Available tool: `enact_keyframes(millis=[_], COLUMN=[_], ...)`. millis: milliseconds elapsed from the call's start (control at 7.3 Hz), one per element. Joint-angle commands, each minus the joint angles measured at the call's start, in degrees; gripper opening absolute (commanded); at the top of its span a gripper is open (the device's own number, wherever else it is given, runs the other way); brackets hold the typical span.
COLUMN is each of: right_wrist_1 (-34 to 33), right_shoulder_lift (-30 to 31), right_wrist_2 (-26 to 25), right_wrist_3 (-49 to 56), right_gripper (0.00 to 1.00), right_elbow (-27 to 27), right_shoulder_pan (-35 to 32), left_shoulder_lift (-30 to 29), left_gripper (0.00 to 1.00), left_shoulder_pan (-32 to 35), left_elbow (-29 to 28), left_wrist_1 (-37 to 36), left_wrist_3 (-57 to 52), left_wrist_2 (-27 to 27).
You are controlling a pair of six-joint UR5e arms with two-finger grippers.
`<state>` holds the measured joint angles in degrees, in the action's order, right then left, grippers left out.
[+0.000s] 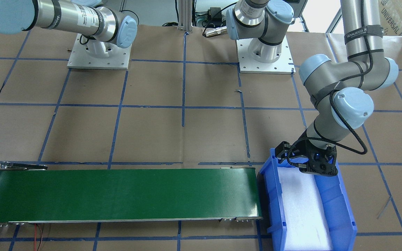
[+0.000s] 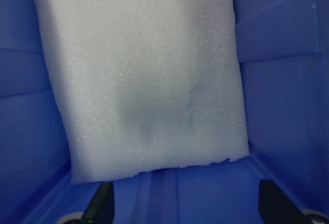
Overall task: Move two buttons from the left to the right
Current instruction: 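Lower the yellow-capped button onto the foam and open the right gripper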
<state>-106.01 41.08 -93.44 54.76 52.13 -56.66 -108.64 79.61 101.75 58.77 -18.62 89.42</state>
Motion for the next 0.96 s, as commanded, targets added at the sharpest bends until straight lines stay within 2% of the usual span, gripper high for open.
enact_keyframes(millis=[0, 274, 411, 548, 685, 821], right_wrist_1=[-0.08, -0.52, -0.43, -0.43, -0.43, -0.43], right_shoulder_lift=[-2.58, -2.94, -2.94, -3.02, -3.2, -3.2], right_wrist_2=[0.02, 0.02, 0.02, 0.02, 0.02, 0.02], right_wrist_3=[0.0, 0.0, -0.09, 0.0, 0.0, 0.0], right_gripper=[0.08, 0.09, 0.17, 0.37, 0.48, 0.49], right_elbow=[-2.12, -2.12, -2.12, -2.12, -2.12, -2.12], right_shoulder_pan=[-0.03, -0.03, -0.03, -0.03, -0.03, -0.03], left_shoulder_lift=[0.62, 1.24, 1.33, 1.33, 1.41, 1.33], left_gripper=[1.0, 1.0, 1.0, 1.0, 1.0, 1.0], left_shoulder_pan=[0.02, -0.07, -0.07, -0.07, -0.07, -0.07], left_elbow=[0.2, 1.6, 1.69, 1.69, 1.69, 1.61], left_wrist_1=[0.2, -0.06, 0.03, 0.2, 0.29, 0.29], left_wrist_3=[0.16, 0.86, 1.04, 1.13, 2.17, 2.53], left_wrist_2=[0.05, 0.14, 0.22, 0.4, 0.57, 0.66])
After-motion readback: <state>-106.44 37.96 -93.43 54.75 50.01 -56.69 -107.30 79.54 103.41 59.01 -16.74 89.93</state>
